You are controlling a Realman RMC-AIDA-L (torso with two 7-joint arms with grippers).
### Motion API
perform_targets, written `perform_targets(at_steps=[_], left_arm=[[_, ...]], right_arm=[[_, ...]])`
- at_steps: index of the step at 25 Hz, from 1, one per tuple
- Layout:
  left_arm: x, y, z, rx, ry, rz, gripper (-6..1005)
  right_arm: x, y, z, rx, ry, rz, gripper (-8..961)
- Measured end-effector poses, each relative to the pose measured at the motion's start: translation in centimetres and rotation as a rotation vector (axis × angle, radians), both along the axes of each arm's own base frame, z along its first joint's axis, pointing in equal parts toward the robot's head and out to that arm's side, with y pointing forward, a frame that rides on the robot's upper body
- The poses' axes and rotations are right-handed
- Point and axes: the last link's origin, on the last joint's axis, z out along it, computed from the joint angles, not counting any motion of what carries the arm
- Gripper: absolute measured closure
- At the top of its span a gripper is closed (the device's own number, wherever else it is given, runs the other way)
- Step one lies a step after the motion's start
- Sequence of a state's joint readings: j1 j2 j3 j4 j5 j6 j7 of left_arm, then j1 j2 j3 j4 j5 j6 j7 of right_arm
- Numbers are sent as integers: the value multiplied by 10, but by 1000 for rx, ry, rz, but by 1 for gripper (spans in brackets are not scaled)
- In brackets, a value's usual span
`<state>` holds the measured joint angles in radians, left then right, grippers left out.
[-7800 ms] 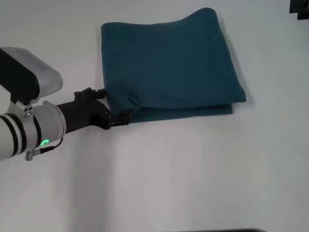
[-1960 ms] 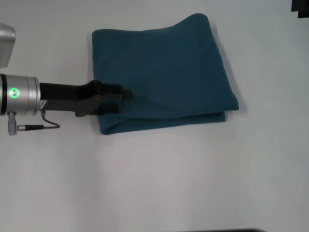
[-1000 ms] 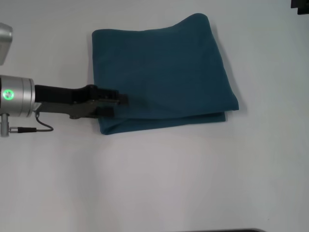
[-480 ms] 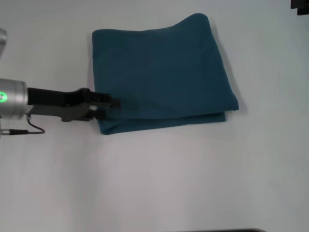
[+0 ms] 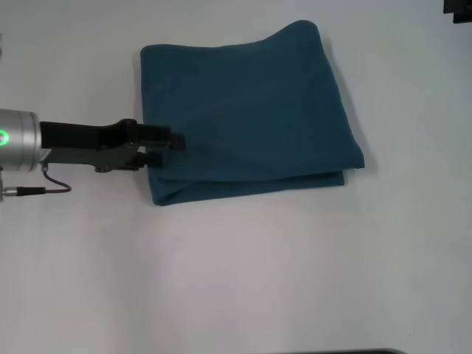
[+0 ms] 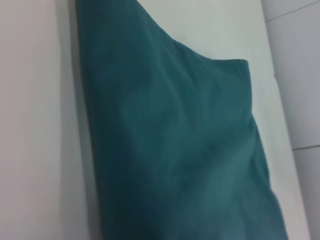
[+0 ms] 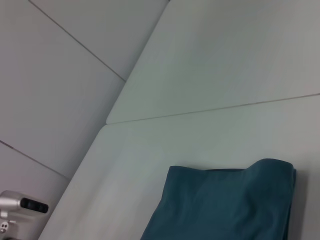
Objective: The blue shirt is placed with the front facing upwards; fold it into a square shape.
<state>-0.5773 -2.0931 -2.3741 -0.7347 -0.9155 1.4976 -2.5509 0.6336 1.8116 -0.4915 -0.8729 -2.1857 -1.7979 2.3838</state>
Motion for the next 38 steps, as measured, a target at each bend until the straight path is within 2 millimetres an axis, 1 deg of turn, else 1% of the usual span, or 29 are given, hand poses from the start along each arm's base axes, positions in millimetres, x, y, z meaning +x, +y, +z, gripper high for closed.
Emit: perform_targets(at_steps=[3,5,6,10,12,14,17,23,27,30,32,34,36,38], left_arm=[[-1,1,-7,-10,34,6,343],[-2,1,-9,-18,43,8,343],[-2,0,-8,-19,40,10,343],[-11,-3,9,19,14,36,343],[-14,-5,13,28,8,45,343],[-15,-7,13,21,12,48,344],[-14,-8,8,11,12,46,344],[-6,-7,-12,-30,37,20,344],[-3,-7,-17,-45,38,16,344],[-4,-6,-8,-30,28,16,343],[-5,-6,6,3,6,18,342],[-8,-6,16,28,1,22,342],[-10,-6,19,35,8,29,342],[-13,-7,16,28,18,40,343]], right_arm=[[0,0,0,0,0,0,354],[-1,1,0,-1,0,1,354],[-1,1,0,-1,0,2,354],[-2,2,0,-2,-1,4,354],[-3,2,0,-2,-1,5,354],[-3,2,0,-2,0,6,354],[-4,2,-1,-2,2,9,354],[-5,3,-1,-3,2,12,354],[-4,2,-1,-4,0,8,354],[-3,2,-1,-3,1,7,354],[-3,2,0,-2,1,7,354],[-4,2,0,-3,1,10,354],[-5,3,-1,-4,2,13,354],[-6,3,-1,-4,2,15,354]])
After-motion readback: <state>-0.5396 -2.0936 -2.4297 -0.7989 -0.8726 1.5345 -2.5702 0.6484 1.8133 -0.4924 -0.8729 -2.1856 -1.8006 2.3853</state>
